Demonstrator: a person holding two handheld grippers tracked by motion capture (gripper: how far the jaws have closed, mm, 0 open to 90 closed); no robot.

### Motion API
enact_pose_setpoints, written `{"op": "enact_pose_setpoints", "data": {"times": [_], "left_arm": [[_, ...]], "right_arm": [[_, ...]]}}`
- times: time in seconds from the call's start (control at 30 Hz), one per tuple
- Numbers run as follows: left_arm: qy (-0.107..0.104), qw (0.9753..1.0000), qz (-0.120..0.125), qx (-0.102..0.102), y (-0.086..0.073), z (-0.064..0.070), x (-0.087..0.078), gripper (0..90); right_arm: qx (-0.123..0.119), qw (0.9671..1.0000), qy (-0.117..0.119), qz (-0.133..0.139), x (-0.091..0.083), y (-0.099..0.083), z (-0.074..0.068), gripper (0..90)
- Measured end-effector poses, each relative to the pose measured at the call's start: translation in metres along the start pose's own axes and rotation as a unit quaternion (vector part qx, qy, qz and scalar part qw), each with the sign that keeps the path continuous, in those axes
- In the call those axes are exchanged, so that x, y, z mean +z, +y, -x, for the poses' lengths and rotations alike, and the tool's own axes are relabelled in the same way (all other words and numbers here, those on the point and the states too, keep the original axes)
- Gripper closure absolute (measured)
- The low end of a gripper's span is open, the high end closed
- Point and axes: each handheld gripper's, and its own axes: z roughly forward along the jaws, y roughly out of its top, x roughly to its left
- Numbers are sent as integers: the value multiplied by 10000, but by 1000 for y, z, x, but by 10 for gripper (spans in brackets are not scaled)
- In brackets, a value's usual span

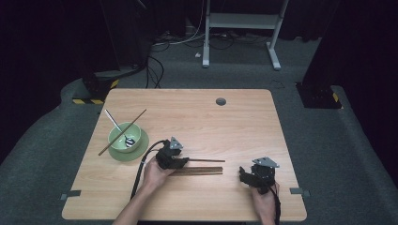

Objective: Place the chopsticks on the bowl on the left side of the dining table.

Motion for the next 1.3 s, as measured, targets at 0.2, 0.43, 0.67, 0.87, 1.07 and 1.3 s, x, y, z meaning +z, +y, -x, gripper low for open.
{"op": "enact_pose_setpoints", "data": {"times": [0.2, 0.43, 0.67, 0.87, 1.07, 1.3], "left_arm": [[-30, 10000, -49, 23, 3, -2, 1, 552], [-21, 10000, -24, 56, 3, -5, 1, 611], [-41, 9999, -119, 46, 6, -7, 1, 655], [-48, 9999, -128, 70, 7, -11, 2, 696], [-54, 9998, -162, 84, 9, -13, 3, 718], [-27, 9999, -146, 28, 8, -20, 2, 765]], "right_arm": [[-1, 10000, 0, 0, 0, 0, 0, 203], [-1, 10000, 0, 0, 0, 0, 0, 203], [-1, 10000, 0, -1, 0, 0, 0, 203], [-1, 10000, 0, -1, 0, 0, 0, 203], [-1, 10000, 0, 0, 0, 0, 0, 203], [0, 10000, -1, -1, 0, 0, 0, 203]]}}
